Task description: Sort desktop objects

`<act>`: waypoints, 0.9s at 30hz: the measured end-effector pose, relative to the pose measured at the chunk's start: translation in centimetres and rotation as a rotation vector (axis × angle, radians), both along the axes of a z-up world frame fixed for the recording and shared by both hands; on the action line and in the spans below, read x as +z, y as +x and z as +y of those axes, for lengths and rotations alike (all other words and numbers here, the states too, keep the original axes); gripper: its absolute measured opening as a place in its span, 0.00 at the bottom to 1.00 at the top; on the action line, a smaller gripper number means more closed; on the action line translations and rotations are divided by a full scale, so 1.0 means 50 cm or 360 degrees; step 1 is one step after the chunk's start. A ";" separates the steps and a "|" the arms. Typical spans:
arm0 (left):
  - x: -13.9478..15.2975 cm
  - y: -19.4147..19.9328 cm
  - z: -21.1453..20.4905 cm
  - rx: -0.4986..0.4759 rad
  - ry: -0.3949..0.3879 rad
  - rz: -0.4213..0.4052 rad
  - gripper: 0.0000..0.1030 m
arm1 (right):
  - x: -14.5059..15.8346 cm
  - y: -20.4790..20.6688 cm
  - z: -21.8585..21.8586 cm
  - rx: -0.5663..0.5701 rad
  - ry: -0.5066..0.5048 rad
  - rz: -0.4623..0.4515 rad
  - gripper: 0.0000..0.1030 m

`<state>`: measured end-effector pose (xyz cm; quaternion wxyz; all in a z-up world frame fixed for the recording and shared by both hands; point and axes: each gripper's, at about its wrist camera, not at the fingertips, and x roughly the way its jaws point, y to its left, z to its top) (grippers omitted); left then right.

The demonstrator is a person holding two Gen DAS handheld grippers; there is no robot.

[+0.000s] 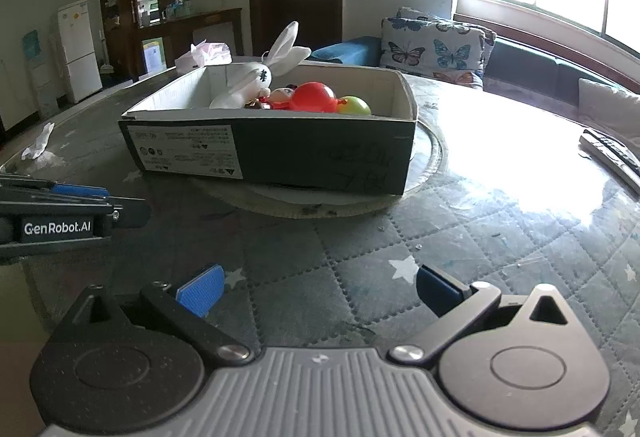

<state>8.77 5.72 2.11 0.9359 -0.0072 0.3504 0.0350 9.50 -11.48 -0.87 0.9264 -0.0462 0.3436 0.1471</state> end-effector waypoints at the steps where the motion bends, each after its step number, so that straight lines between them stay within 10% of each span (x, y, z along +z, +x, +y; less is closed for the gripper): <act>1: -0.003 0.002 0.002 0.0010 -0.0008 0.0006 0.39 | 0.000 0.001 -0.001 -0.0004 0.0003 -0.0001 1.00; 27: 0.001 0.014 -0.011 -0.0015 0.0034 -0.0054 0.39 | 0.004 0.020 0.008 -0.0049 0.0074 -0.0049 1.00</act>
